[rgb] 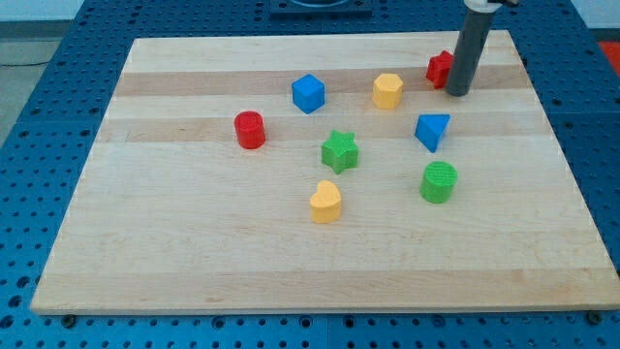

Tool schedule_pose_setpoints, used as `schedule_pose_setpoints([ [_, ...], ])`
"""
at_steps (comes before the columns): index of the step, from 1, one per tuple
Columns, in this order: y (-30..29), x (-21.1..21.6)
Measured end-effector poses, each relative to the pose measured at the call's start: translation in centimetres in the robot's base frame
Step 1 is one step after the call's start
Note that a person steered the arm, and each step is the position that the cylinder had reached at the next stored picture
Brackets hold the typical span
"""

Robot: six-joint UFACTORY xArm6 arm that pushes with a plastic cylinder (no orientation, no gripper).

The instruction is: Move the green star to the bottom of the red star

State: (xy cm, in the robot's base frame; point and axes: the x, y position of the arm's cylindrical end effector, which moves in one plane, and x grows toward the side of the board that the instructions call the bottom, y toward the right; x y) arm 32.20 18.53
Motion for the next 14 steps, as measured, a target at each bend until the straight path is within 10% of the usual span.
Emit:
schedule_pose_setpoints([
  [7,-16.3,4.7],
  [10,-19.1,15.8],
  [14,-18.8,10.4],
])
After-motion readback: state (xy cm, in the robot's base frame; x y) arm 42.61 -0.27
